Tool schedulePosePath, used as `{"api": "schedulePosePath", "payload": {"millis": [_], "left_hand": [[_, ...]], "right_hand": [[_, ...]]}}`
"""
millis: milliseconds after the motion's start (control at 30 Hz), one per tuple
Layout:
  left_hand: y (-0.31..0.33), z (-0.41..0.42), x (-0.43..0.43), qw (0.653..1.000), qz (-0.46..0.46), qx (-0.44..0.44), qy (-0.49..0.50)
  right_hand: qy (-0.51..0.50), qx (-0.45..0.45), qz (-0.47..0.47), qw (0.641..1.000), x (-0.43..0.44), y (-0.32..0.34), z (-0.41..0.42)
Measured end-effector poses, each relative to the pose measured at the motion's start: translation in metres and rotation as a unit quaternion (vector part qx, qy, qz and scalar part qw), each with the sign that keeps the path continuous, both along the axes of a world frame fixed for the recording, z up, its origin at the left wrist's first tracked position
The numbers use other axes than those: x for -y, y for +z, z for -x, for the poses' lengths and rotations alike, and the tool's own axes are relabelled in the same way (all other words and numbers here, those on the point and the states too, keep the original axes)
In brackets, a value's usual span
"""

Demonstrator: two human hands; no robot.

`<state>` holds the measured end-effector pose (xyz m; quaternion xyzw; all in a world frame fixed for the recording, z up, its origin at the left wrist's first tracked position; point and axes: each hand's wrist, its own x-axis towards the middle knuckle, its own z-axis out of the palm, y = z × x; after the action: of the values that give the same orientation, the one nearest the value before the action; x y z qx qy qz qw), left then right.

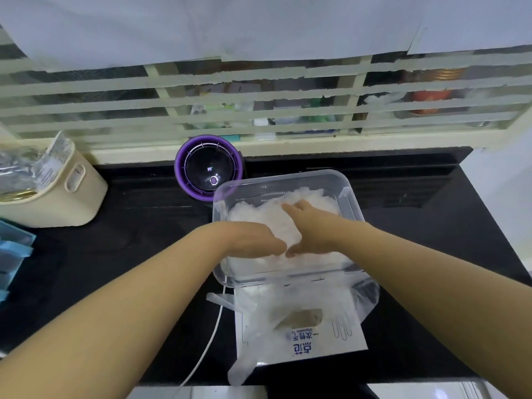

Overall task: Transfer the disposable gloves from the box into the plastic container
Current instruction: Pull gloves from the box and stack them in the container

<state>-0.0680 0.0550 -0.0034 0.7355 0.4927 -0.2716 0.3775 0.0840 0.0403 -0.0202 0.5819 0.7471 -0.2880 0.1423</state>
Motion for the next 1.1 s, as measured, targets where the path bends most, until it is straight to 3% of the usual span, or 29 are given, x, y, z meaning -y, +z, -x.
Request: {"api": "schedulePosePath", "payload": {"millis": [100,200,300,500,633,700,767,833,900,1000,1100], "left_hand": [[-0.008,-0.004,0.003,0.997,-0.067,-0.034,-0.027],[-0.027,-0.007,0.011,0.967,-0.189,-0.113,-0.129],[-0.042,-0.009,0.01,0.941,-0.232,-0.183,-0.167],[-0.05,-0.011,0.011,0.918,-0.265,-0.232,-0.18],[-0.018,-0.001,0.019,0.925,-0.298,-0.164,-0.168],[-0.002,0.008,0.025,0.917,-0.356,-0.094,-0.152],[0.009,0.018,0.039,0.896,-0.427,0.047,-0.108],[0.017,0.025,0.061,0.853,-0.465,0.214,-0.104],[0.015,0.029,0.082,0.823,-0.459,0.297,-0.153],[-0.003,0.028,0.107,0.814,-0.423,0.316,-0.241],[-0.033,0.031,0.119,0.807,-0.422,0.292,-0.292]], "right_hand": [[0.006,0.058,0.042,0.997,0.004,-0.017,-0.003],[0.017,0.109,0.068,0.992,0.005,-0.025,0.003],[0.04,0.14,0.073,0.987,0.004,-0.024,0.007],[0.031,0.063,0.054,0.996,0.007,-0.008,-0.004],[0.008,-0.063,-0.116,0.991,0.032,0.033,-0.021],[-0.012,-0.135,-0.138,0.981,0.051,0.054,-0.026],[-0.01,-0.165,-0.108,0.98,0.077,0.068,-0.029],[0.008,-0.133,-0.089,0.987,0.1,0.068,-0.031],[0.048,-0.041,-0.127,0.99,0.114,0.057,-0.03],[0.088,0.061,-0.217,0.97,0.125,0.037,-0.027],[0.059,0.057,-0.257,0.963,0.13,0.025,-0.03]]}}
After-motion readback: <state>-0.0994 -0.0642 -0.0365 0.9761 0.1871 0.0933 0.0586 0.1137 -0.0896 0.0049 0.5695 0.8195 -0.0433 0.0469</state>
